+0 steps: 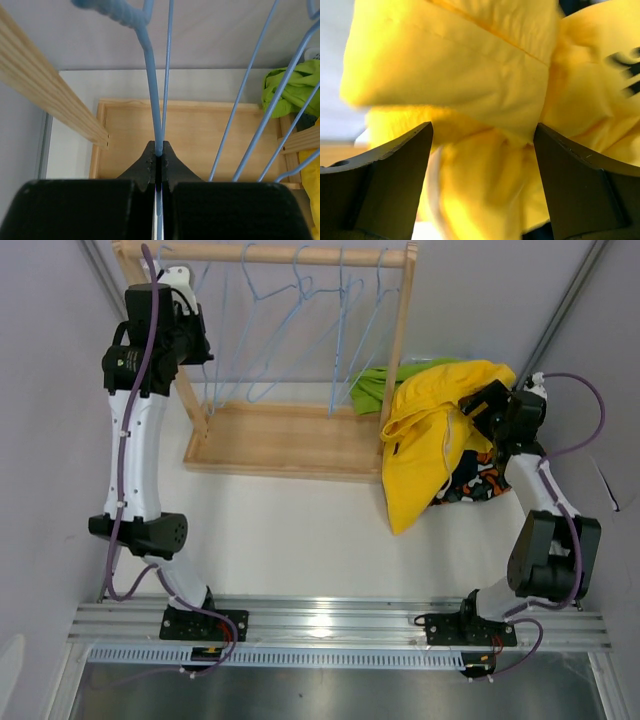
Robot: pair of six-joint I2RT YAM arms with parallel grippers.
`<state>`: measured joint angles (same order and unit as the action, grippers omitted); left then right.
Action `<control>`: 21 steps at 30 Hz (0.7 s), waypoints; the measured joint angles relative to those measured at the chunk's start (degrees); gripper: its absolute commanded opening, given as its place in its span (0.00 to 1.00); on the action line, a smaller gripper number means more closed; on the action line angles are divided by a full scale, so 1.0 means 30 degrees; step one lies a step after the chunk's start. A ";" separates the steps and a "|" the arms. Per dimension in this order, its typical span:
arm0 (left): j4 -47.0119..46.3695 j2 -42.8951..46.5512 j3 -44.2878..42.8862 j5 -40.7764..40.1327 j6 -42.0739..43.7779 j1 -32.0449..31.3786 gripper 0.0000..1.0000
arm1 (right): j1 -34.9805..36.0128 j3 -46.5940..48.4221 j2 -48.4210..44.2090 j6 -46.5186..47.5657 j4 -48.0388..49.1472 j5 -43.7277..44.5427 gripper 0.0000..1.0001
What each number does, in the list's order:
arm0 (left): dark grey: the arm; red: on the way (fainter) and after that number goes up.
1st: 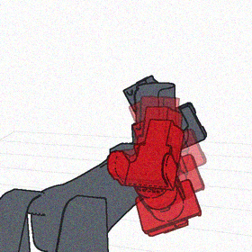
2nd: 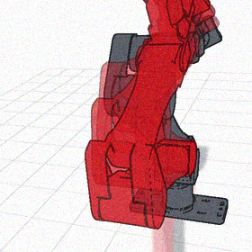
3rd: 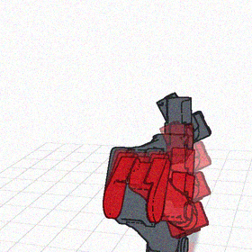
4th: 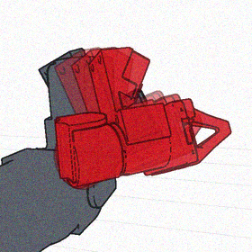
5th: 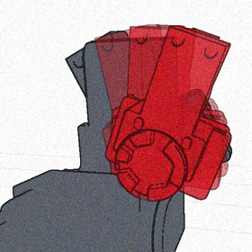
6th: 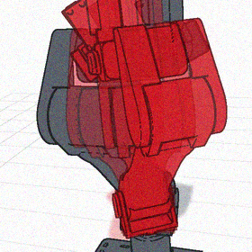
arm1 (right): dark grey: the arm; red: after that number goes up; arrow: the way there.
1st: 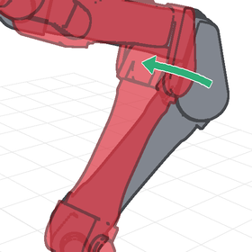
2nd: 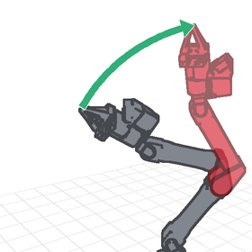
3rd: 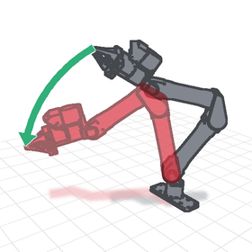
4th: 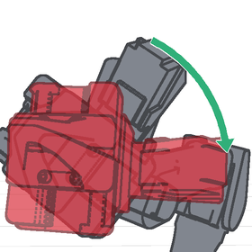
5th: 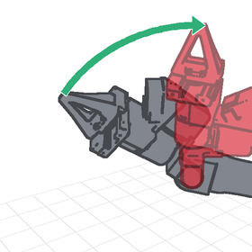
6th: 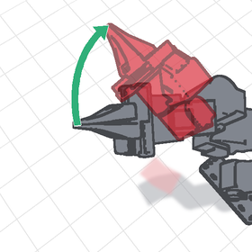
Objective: Remove the shorts from the hanger
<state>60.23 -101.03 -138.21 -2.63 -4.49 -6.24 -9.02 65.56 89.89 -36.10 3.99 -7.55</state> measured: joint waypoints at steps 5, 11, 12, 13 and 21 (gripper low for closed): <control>-0.1209 -0.1319 -0.1188 0.0415 -0.0175 0.0000 0.00 | 0.1115 -0.2470 -0.3504 0.0175 0.1180 -0.0641 0.86; -0.2900 -0.2565 -0.1690 0.0998 -0.0714 0.0000 0.00 | 0.2295 -0.4422 -0.5537 0.0459 0.1909 -0.0874 0.86; -0.3082 -0.2776 -0.1698 0.1086 -0.0838 0.0007 0.00 | 0.2477 -0.4583 -0.5617 0.0539 0.1916 -0.0874 0.86; -0.3206 -0.2914 -0.1705 0.1173 -0.0882 0.0000 0.00 | 0.2623 -0.4707 -0.5646 0.0583 0.1938 -0.0867 0.86; -0.4364 -0.3708 -0.0663 0.1559 -0.0998 0.0007 0.00 | 0.2936 -0.5428 -0.5646 0.0750 0.2033 -0.0889 0.85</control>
<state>47.13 -112.16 -140.20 2.04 -7.49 -6.22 -0.21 49.28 72.95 -33.85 10.09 -10.22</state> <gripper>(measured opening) 0.025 0.853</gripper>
